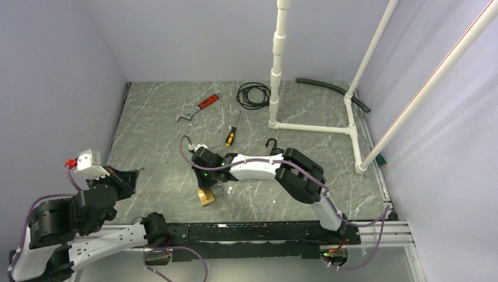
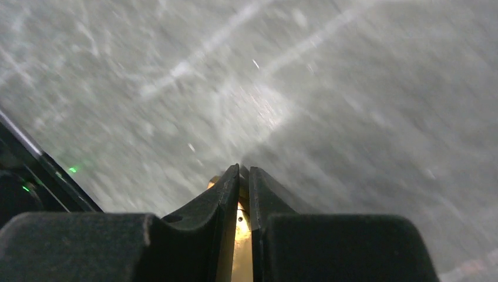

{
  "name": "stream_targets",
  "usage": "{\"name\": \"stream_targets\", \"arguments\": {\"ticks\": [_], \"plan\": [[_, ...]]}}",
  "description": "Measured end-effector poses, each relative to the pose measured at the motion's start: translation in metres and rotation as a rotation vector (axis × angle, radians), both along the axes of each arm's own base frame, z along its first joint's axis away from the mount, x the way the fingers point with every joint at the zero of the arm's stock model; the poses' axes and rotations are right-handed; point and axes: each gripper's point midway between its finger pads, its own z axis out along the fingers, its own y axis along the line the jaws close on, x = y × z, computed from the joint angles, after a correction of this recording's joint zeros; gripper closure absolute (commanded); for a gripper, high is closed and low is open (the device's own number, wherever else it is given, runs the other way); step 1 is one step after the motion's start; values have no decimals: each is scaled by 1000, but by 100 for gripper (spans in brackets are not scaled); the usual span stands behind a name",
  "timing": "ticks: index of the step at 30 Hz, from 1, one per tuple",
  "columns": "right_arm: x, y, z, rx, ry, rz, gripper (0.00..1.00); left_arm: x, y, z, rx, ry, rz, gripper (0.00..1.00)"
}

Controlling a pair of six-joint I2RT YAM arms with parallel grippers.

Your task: Unlock with the key

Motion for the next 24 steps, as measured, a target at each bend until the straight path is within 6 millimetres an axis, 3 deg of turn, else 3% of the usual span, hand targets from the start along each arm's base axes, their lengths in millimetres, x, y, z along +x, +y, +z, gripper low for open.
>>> {"name": "stream_targets", "arguments": {"ticks": [2, 5, 7, 12, 15, 19, 24], "plan": [[-6, -22, 0, -34, -11, 0, 77, 0, 0, 0, 0, 0, 0, 100], [-11, -46, 2, -73, -16, -11, 47, 0, 0, 0, 0, 0, 0, 100], [-12, -57, 11, -87, -22, -30, 36, 0, 0, 0, 0, 0, 1, 100], [-4, -60, 54, -29, -72, -97, 35, 0, 1, 0, 0, 2, 4, 100], [-3, -62, 68, -23, -89, -121, 37, 0, 1, -1, 0, 2, 5, 100], [-9, -82, 58, -122, -101, -173, 43, 0, 1, -1, 2, 3, 5, 100], [-41, -118, 31, -286, -77, -218, 44, 0, 1, -1, 3, 3, 5, 100]]}}
